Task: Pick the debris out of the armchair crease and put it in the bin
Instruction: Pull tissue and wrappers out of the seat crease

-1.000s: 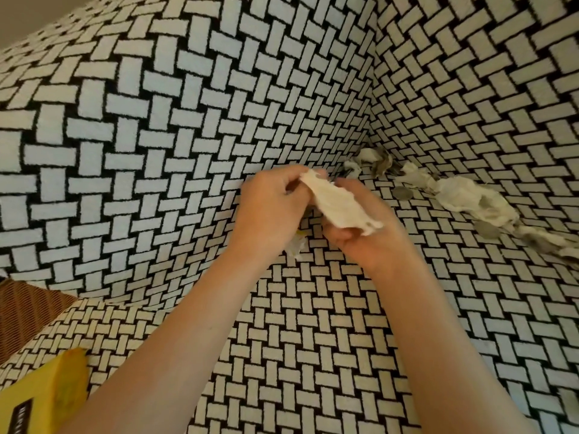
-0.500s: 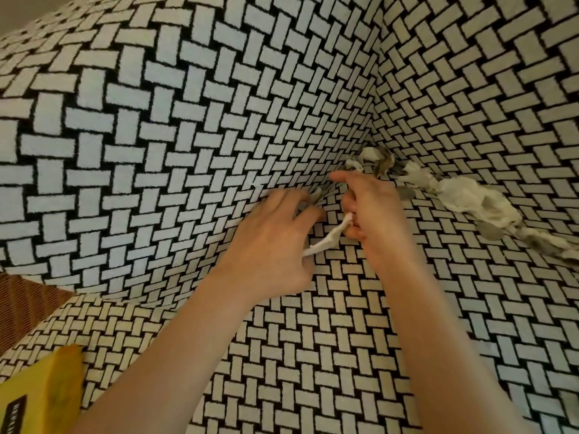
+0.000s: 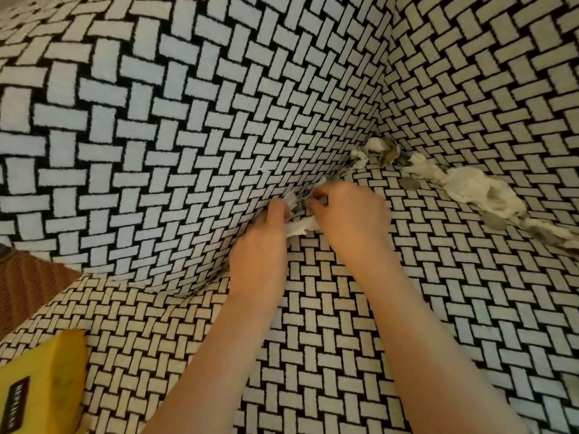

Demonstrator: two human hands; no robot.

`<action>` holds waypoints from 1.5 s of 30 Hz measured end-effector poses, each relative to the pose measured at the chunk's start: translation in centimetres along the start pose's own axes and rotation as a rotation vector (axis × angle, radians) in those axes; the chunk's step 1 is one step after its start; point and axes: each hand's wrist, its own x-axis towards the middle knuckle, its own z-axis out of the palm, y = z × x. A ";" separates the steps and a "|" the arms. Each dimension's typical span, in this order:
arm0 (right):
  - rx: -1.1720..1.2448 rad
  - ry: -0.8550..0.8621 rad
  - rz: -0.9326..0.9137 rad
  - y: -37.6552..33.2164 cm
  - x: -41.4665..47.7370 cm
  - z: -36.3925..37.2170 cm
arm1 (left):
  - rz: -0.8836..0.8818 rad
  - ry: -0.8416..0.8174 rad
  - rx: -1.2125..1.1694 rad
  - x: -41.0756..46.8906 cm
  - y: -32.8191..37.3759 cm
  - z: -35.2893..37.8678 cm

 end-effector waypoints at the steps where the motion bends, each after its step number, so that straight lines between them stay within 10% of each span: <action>1: -0.033 -0.004 0.008 -0.2 0.2 0.2 | -0.015 0.025 -0.042 0.0 0.0 0.1; 10: -0.104 0.027 -0.059 -0.6 1.5 0.1 | 0.004 0.006 -0.395 -1.2 -0.3 0.3; 20: 1.466 -0.013 0.207 -0.4 0.1 -0.8 | -0.055 -0.209 -0.643 -5.2 -3.0 -3.1; 32: 1.757 -0.266 0.331 -2.1 -5.9 -0.2 | -0.210 -0.164 -0.719 -8.7 -4.3 -4.0; 38: 1.842 -0.421 0.382 -5.1 -9.3 -0.6 | -0.266 0.129 -0.615 -11.4 -7.6 -7.5; 45: 1.701 -0.663 0.500 -12.6 -15.1 2.1 | -0.713 0.164 -0.251 -14.6 -14.7 -9.6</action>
